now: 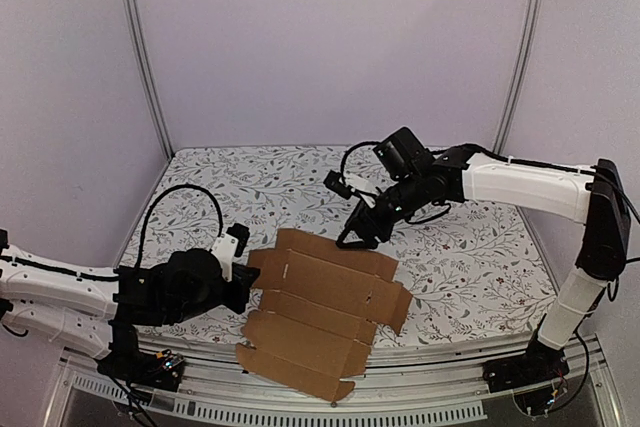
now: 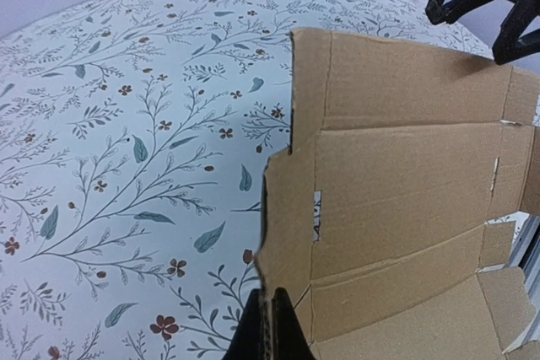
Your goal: Fold the paper box
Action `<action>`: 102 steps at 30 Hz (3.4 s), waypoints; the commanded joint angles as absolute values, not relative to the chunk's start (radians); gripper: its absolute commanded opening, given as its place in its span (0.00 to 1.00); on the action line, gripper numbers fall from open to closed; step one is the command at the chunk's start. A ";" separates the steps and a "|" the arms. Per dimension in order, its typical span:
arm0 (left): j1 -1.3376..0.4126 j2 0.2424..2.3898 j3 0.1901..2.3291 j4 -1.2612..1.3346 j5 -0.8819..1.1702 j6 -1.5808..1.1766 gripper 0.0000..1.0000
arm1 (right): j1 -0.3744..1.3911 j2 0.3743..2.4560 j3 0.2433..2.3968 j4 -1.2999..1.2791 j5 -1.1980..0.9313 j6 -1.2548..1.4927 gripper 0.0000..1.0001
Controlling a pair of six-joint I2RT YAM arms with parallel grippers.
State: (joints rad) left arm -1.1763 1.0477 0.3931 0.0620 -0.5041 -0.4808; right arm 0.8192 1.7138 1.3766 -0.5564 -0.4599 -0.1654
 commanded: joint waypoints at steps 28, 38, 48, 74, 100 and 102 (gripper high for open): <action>-1.197 1.049 0.376 0.094 -0.527 -0.454 0.00 | 0.857 1.790 1.366 -0.613 -0.520 -0.166 0.22; -1.197 1.037 0.365 0.103 -0.530 -0.459 0.00 | 0.863 1.788 1.367 -0.620 -0.517 -0.168 0.00; -1.196 0.993 0.361 0.009 -0.656 -0.528 0.25 | 0.892 1.753 1.360 -0.627 -0.447 -0.157 0.00; -0.952 0.892 0.704 -0.222 -0.136 -0.610 0.39 | 1.113 1.577 1.249 -0.505 0.127 -0.182 0.00; -0.818 1.225 0.885 -0.284 0.120 -0.718 0.00 | 1.187 1.511 1.186 -0.418 0.305 -0.201 0.00; -0.818 1.235 0.882 -0.282 0.114 -0.717 0.00 | 1.189 1.511 1.186 -0.415 0.303 -0.200 0.00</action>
